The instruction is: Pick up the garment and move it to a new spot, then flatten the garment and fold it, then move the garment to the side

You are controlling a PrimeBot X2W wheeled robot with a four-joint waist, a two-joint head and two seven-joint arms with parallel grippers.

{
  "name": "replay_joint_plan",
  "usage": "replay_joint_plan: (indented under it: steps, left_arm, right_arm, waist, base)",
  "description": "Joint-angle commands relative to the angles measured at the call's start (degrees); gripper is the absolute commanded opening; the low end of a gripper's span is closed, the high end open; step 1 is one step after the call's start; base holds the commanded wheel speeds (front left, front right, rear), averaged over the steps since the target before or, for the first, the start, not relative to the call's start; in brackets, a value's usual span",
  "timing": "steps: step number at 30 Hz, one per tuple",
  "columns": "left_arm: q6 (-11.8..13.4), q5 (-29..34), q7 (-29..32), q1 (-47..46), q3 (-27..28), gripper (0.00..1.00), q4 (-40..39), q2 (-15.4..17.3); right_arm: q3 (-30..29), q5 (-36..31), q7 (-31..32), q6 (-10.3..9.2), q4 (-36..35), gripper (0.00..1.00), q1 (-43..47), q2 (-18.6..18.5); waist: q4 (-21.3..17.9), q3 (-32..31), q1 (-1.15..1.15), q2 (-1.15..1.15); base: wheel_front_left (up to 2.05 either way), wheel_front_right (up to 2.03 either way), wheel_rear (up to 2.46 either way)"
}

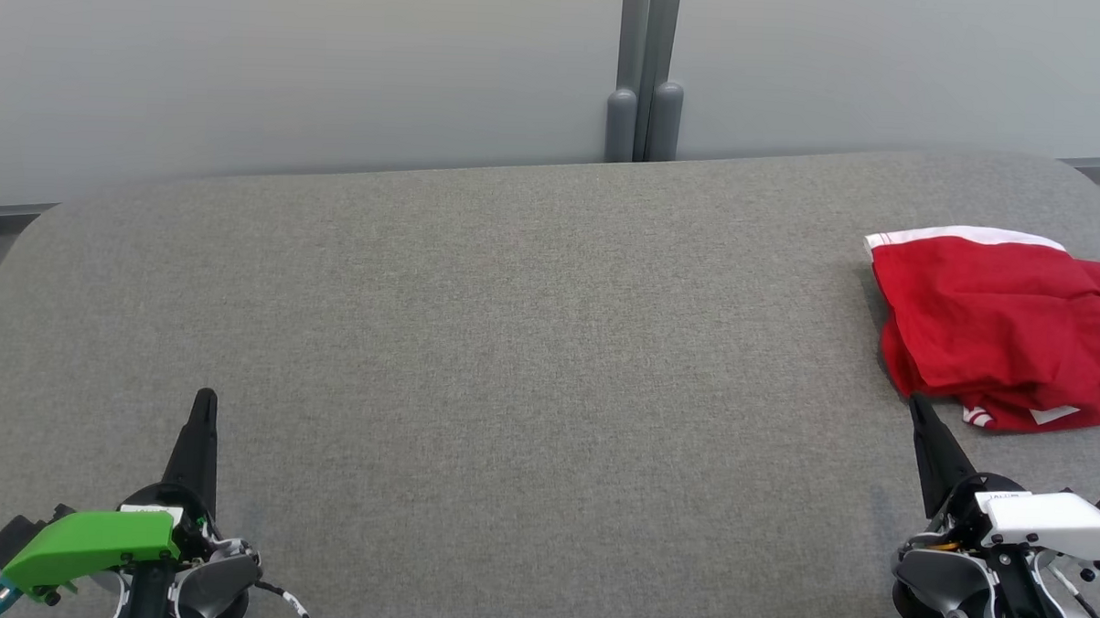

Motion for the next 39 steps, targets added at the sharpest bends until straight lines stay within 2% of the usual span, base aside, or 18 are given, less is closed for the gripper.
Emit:
replay_joint_plan:
  steps: [1,39]
  left_arm:
    - [-0.3,0.0,0.2,-0.7,0.1,0.00,-0.1,0.0]
    - [-0.3,0.0,0.2,-0.7,0.1,0.00,-0.1,0.0]
  right_arm:
    - [0.0,0.4,0.1,0.02,-0.2,0.00,-0.6,-0.3]
    - [0.0,0.4,0.1,0.02,-0.2,0.00,-0.6,-0.3]
  waist:
    - [0.0,0.0,0.00,0.00]
    - [0.0,0.0,0.00,0.00]
  base:
    - [0.00,0.00,0.00]
    - [0.00,0.00,0.00]
